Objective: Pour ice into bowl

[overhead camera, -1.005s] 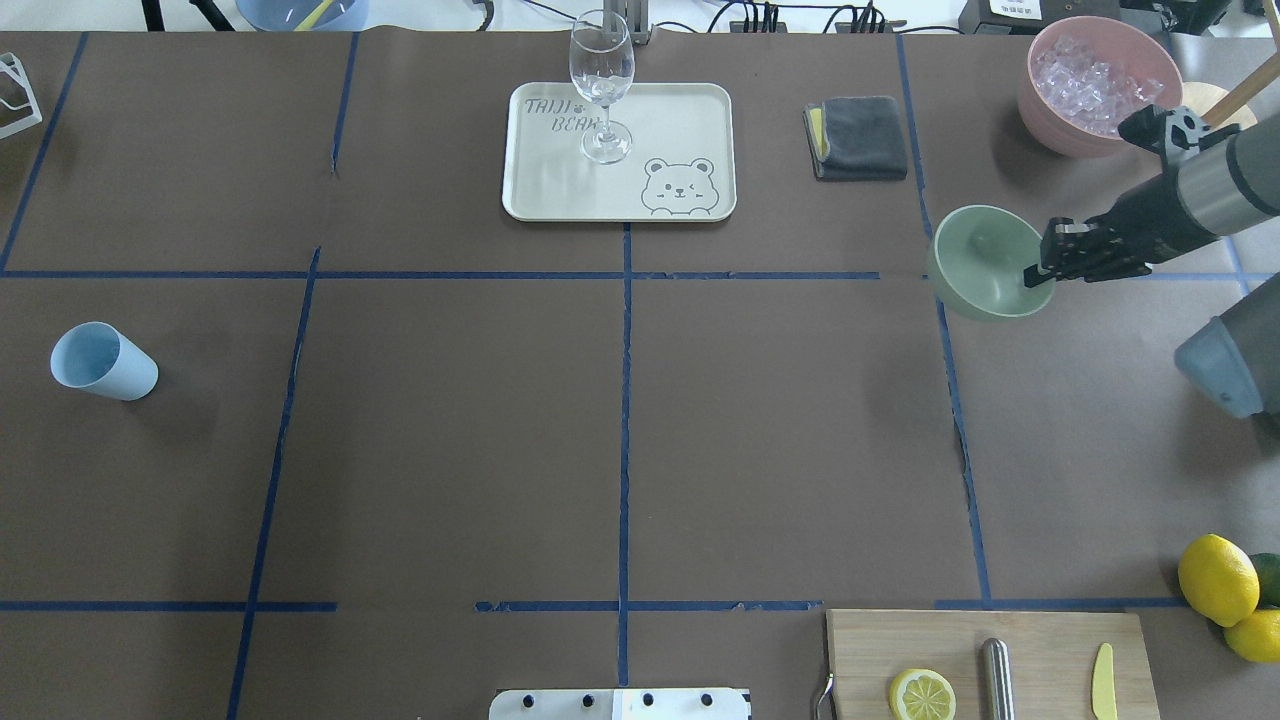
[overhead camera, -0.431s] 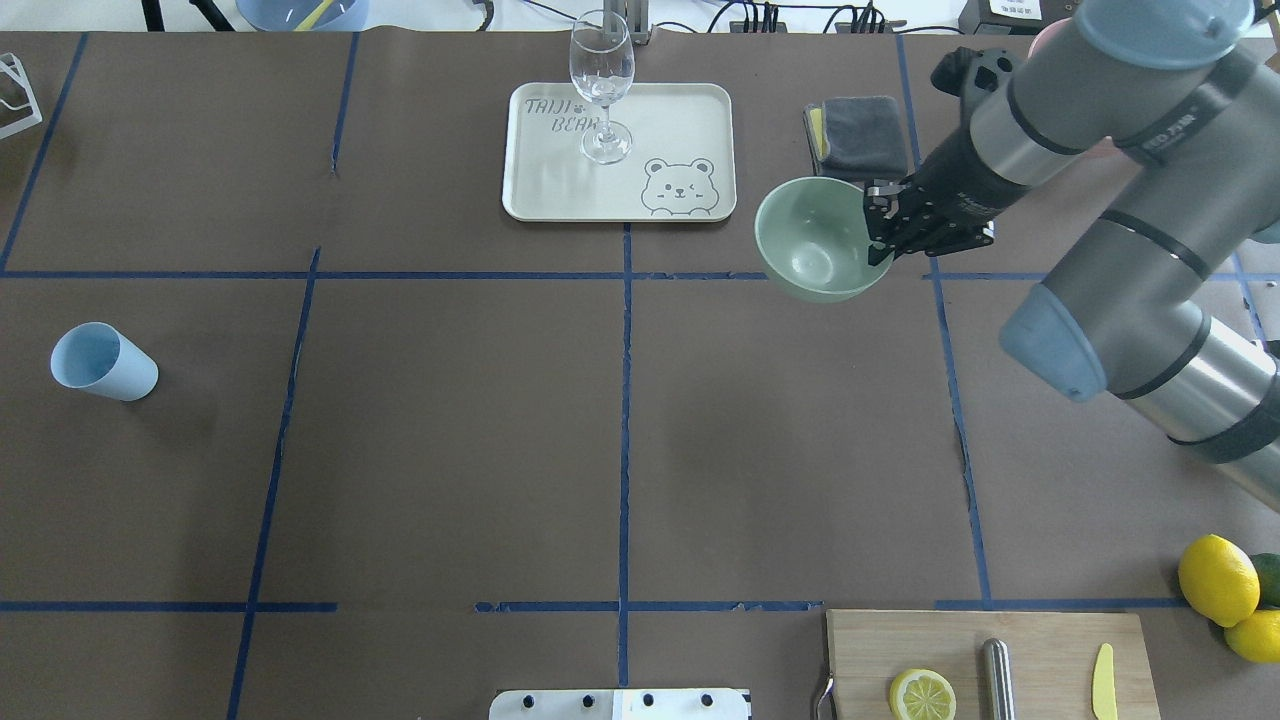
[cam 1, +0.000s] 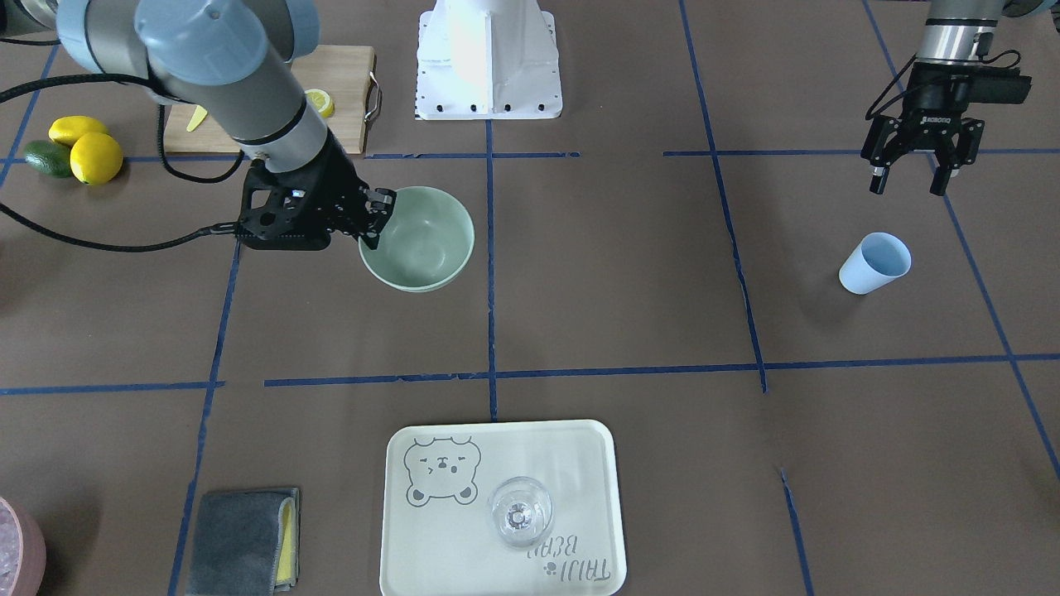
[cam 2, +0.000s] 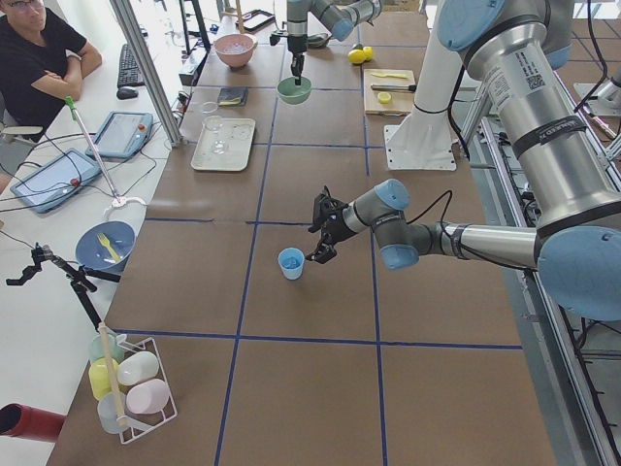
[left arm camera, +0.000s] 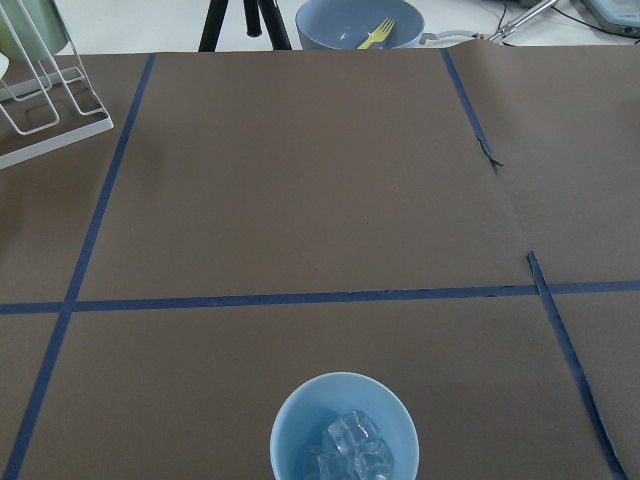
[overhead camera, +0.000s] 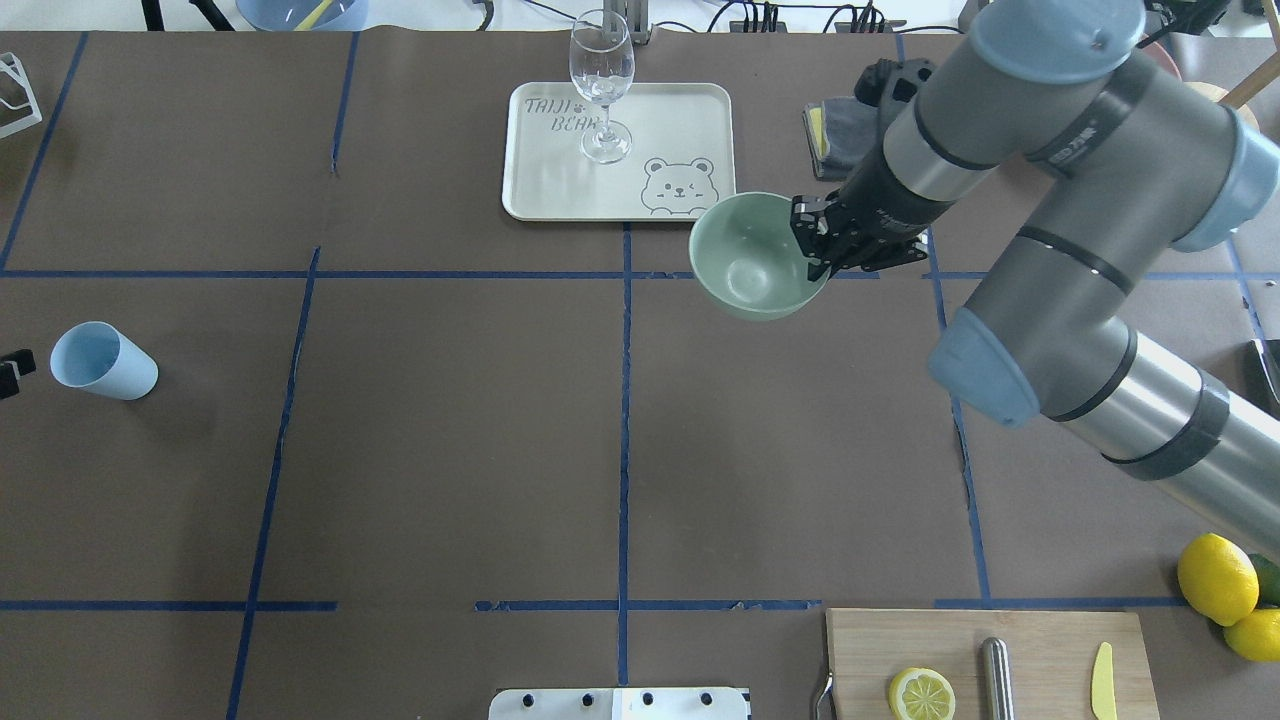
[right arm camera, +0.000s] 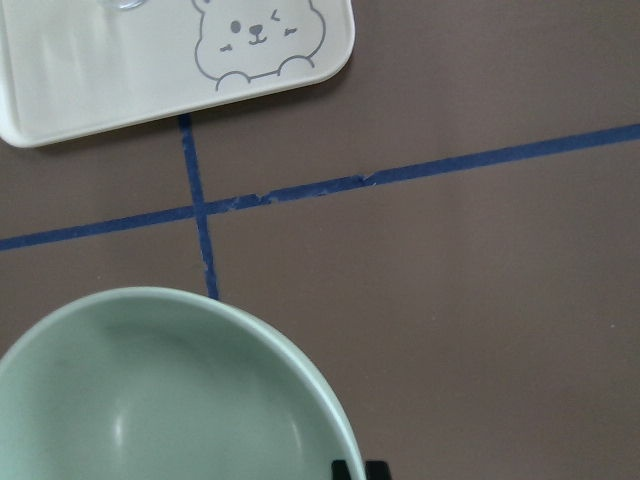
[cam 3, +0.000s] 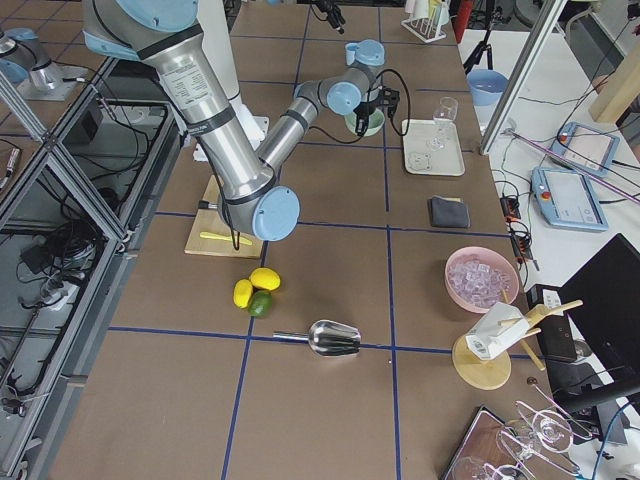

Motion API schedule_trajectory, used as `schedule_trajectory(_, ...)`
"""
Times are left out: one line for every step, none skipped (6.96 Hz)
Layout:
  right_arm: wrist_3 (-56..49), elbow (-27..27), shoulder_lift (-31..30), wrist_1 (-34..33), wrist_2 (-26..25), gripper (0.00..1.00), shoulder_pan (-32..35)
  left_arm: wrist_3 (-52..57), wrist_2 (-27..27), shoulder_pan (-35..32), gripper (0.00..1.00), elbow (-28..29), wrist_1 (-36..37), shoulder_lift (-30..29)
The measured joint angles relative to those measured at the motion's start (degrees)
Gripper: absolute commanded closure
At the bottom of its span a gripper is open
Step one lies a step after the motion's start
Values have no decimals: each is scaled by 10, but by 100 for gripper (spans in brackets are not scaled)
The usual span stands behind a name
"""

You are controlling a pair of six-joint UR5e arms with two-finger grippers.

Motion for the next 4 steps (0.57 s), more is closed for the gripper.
schedule_trajectory(15,-4,13,-1,-20,100,-22,-46,59,53,0,19,0,0)
schedule_trajectory(28,-14,29,-1,-37,100,-39,-83,110,91,0,38,1,-1)
schedule_trajectory(42,-30,47,0,-49,100,-54,-108,151,112,0,57,1,-8)
schedule_trajectory(54,-45,62,0,-62,100,-70,-119,186,121,0,78,1,-21)
